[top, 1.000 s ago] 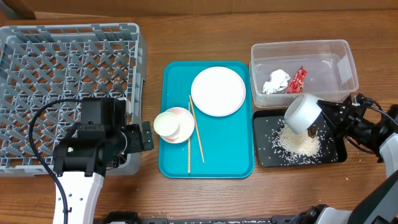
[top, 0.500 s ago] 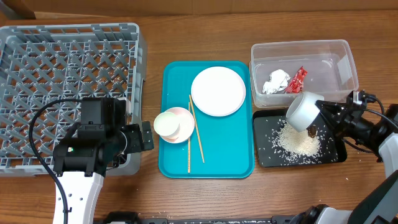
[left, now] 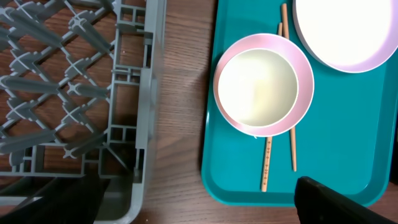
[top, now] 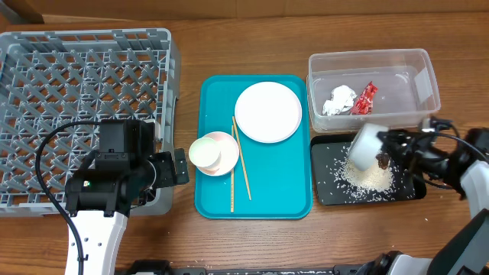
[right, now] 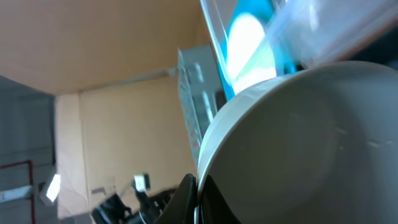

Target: Sort waste into correct bins and load items into the dishwasher

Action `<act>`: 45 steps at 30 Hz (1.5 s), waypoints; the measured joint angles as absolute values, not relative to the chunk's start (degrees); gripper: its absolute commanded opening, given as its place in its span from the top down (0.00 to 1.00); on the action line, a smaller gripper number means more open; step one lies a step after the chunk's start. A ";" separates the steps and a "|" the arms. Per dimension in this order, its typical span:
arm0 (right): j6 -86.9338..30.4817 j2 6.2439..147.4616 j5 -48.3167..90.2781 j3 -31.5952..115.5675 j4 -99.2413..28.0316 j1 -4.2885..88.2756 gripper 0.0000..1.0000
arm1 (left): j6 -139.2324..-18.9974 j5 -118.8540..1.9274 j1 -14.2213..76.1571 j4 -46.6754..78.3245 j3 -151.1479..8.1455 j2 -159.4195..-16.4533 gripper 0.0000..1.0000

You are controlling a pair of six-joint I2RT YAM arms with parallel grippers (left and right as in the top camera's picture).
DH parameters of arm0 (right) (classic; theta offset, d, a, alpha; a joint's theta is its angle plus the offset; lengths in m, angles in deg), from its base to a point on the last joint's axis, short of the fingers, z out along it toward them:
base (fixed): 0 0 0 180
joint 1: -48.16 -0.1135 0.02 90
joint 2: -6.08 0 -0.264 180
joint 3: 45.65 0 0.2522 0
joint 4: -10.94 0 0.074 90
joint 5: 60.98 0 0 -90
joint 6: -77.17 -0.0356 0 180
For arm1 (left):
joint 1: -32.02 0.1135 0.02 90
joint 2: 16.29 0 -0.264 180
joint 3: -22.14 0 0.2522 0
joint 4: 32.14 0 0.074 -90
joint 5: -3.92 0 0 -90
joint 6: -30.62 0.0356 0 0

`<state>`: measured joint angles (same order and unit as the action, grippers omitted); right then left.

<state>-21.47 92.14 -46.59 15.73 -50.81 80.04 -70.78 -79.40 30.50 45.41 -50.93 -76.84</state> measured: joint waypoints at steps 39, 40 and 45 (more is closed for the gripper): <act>-14.30 110.76 28.07 43.51 -37.85 13.66 0.88 | -70.78 -79.40 30.50 44.86 -50.93 -76.84 0.00; -14.30 111.77 28.18 43.51 -37.85 13.66 0.87 | -70.75 -79.40 30.50 44.84 -50.93 -76.84 0.00; -14.08 112.53 28.27 43.90 -39.16 13.66 0.63 | -70.75 -79.49 30.50 44.91 -50.93 -76.84 0.00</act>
<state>-14.08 112.53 28.27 43.90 -39.16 13.66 -70.75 -79.49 30.50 44.91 -50.93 -76.84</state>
